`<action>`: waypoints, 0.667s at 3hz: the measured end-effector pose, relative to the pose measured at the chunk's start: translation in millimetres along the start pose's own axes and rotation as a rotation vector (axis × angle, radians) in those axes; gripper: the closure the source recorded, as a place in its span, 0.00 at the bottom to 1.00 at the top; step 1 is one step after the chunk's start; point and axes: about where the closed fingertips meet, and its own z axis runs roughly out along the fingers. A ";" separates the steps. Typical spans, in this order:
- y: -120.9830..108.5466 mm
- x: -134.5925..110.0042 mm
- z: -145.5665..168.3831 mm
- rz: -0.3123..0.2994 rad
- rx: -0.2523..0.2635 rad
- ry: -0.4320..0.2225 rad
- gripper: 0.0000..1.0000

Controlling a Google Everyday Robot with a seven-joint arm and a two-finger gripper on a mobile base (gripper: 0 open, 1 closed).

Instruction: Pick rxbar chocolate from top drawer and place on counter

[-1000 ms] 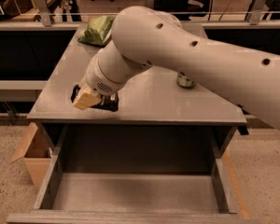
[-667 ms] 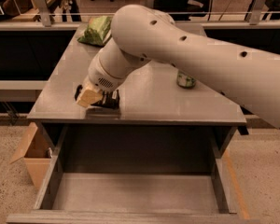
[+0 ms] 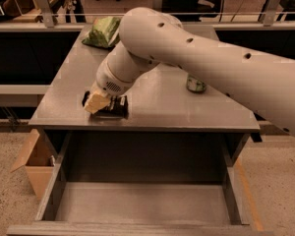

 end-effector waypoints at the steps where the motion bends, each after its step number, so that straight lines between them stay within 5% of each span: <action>1: 0.9 -0.5 0.9 -0.002 -0.002 0.001 0.59; 2: 2.0 -1.1 1.8 -0.003 -0.004 0.001 0.36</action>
Offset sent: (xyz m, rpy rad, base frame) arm -0.0006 0.0009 -0.0004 -0.0007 0.0006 0.0020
